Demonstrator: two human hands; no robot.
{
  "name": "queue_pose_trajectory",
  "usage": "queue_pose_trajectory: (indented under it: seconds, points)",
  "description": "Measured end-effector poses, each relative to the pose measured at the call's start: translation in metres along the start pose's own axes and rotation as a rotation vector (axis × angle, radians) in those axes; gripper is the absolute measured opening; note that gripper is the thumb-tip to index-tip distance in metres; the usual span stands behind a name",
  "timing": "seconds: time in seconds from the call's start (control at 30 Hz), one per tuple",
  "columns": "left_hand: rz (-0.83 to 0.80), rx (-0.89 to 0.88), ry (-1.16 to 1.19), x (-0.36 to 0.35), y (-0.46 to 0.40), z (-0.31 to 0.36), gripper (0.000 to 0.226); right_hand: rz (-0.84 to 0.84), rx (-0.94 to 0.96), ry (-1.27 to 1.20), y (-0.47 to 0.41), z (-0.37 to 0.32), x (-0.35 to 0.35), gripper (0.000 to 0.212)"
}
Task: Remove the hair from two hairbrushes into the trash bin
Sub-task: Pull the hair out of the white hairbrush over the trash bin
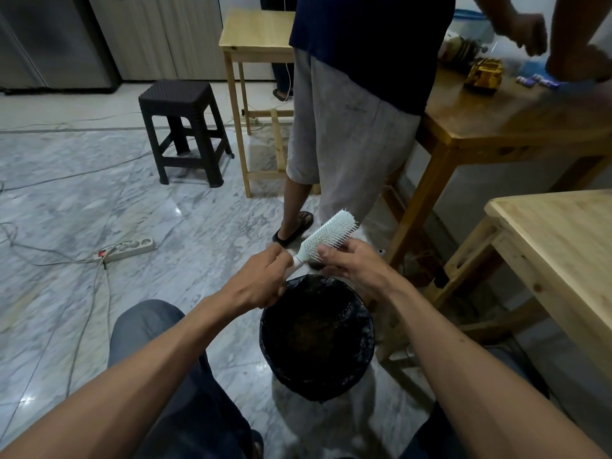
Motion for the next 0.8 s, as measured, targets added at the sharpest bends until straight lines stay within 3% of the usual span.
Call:
queue_pose_trajectory:
  seconds: [0.17, 0.37, 0.47, 0.53, 0.73, 0.8]
  points:
    - [-0.104, -0.031, -0.104, 0.000, -0.001, -0.004, 0.020, 0.116, 0.048, -0.041, -0.004, -0.004, 0.002, 0.034]
    - [0.063, -0.102, -0.253, 0.013, -0.004, -0.009, 0.034, 0.199, 0.013, -0.074, -0.010, 0.004, 0.007, 0.039]
    - [0.083, -0.068, -0.192, 0.015, -0.002, -0.013, 0.034, 0.192, -0.016, -0.088, -0.010, 0.010, 0.010, 0.052]
    - [0.082, -0.040, -0.150, 0.017, -0.003, -0.018, 0.033, 0.162, -0.025, -0.076, -0.009, 0.013, 0.010, 0.040]
    - [0.203, 0.008, 0.029, 0.034, -0.007, -0.014, 0.041, 0.175, 0.007, 0.253, -0.003, 0.035, 0.021, 0.015]
    - [0.234, -0.016, -0.001, 0.037, -0.009, -0.008, 0.036, 0.217, 0.056, 0.455, -0.002, 0.043, 0.027, 0.025]
Point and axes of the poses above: each hand's wrist, its own y-axis away from the middle knuckle, its own x-axis out of the back of the hand, z = x × y, the point moved 10 cm from there along -y, towards the middle knuckle, and after that the axes turned 13 degrees about z, right-handed, at the moved point
